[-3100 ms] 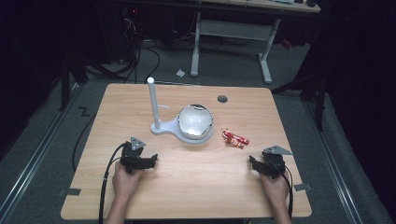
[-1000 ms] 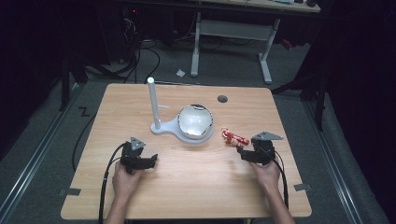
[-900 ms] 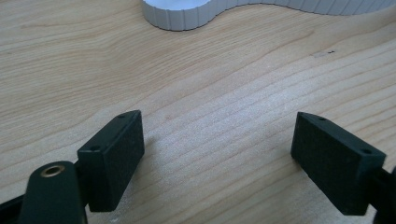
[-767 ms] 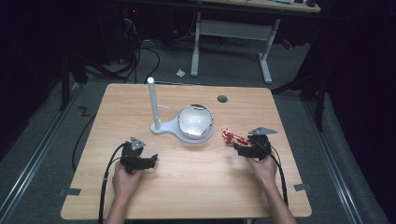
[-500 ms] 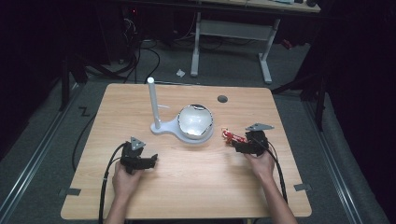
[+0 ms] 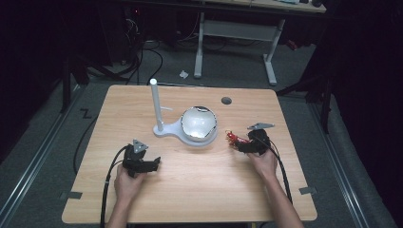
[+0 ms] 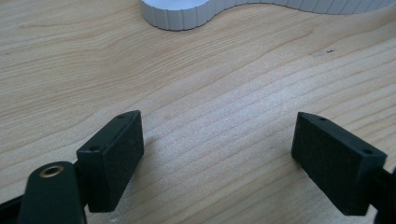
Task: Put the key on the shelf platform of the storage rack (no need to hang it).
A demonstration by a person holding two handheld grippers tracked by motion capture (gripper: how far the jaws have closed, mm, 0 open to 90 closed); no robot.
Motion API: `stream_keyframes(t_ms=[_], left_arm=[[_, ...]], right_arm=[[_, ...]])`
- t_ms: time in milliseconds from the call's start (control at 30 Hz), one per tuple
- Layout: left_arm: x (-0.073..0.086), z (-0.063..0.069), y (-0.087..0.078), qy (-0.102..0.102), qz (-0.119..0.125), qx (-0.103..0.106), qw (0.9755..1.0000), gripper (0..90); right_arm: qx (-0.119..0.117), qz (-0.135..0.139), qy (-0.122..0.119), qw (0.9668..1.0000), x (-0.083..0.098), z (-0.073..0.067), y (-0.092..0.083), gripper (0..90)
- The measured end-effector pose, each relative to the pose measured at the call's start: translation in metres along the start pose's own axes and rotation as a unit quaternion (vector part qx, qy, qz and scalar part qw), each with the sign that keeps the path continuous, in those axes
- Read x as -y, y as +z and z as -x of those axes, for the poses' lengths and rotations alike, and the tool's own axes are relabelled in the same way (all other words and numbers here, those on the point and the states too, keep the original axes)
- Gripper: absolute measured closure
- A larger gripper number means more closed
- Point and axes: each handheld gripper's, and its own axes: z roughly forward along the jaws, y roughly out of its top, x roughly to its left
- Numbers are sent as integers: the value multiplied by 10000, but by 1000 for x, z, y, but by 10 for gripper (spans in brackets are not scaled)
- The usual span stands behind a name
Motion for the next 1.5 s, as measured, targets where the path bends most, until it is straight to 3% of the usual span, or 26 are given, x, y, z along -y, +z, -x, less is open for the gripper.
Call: stream_keyframes(t_ms=[33,167,233,400,567,700,800,833,900,933,1200,1500], left_arm=[[0,0,0,0,-1,0,10000,172],[0,0,0,1,-1,-1,10000,172],[0,0,0,1,-1,-1,10000,172],[0,0,0,0,-1,0,10000,172],[0,0,0,0,-1,1,10000,172],[0,0,0,-2,-1,1,10000,171],[0,0,0,-4,0,1,10000,171],[0,0,0,-4,1,1,10000,171],[0,0,0,-5,2,0,10000,171],[0,0,0,-7,3,1,10000,171],[0,0,0,-11,12,-5,10000,172],[0,-1,0,-18,1,-14,10000,176]], right_arm=[[-152,32,98,9998,1,4,2,255],[-328,28,234,9992,3,8,4,255],[-524,-65,302,9981,5,10,7,264],[-418,-268,106,9987,7,3,14,306],[-178,-274,-314,9990,5,-9,15,452],[-110,-249,-452,9986,5,-15,14,525],[29,-244,-661,9975,5,-20,13,570],[125,-213,-784,9966,4,-22,11,630],[146,-120,-786,9967,4,-21,8,650],[34,-133,-656,9977,4,-18,8,653],[-15,-37,-618,9981,3,-17,5,661],[-61,326,-488,9983,-4,-10,-20,663]])
